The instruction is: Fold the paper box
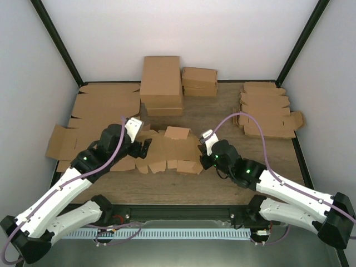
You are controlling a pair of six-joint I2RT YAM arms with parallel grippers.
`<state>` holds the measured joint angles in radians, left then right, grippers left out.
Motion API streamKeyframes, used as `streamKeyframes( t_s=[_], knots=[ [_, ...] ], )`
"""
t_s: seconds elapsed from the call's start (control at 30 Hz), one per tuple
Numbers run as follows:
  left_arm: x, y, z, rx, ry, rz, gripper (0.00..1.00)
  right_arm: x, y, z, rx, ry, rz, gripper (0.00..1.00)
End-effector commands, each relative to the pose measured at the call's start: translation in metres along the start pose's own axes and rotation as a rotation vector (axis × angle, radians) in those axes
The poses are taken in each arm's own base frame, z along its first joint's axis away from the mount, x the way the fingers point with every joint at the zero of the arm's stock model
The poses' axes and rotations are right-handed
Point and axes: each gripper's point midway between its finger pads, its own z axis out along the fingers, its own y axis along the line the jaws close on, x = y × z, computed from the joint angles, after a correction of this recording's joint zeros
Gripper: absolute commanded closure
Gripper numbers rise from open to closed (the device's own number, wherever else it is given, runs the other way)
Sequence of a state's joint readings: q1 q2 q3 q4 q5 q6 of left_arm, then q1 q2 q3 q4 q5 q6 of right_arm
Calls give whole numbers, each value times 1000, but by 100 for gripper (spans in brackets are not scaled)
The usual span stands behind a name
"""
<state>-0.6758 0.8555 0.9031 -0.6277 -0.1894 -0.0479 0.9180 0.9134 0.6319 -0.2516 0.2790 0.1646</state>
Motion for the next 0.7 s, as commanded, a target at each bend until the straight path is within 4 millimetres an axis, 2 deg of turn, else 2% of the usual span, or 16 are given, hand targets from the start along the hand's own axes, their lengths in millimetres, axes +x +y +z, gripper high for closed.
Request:
streamKeyframes(
  t_s=[0.0, 0.13, 0.4, 0.5, 0.67],
  knots=[
    [-11, -7, 0, 40, -33, 91, 0, -11, 4, -4, -27, -37, -12, 97],
    [-26, -29, 3, 149, -102, 222, 0, -10, 3, -3, -20, -20, -23, 96],
    [-50, -80, -4, 403, -194, 422, 0, -18, 3, -1, -12, -19, -38, 95],
    [-50, -94, 4, 393, -199, 556, 8, -21, 4, 0, -10, -12, -34, 95],
    [-48, -117, 8, 360, -269, 778, 11, -25, 9, 1, -31, -5, -33, 95]
  ],
)
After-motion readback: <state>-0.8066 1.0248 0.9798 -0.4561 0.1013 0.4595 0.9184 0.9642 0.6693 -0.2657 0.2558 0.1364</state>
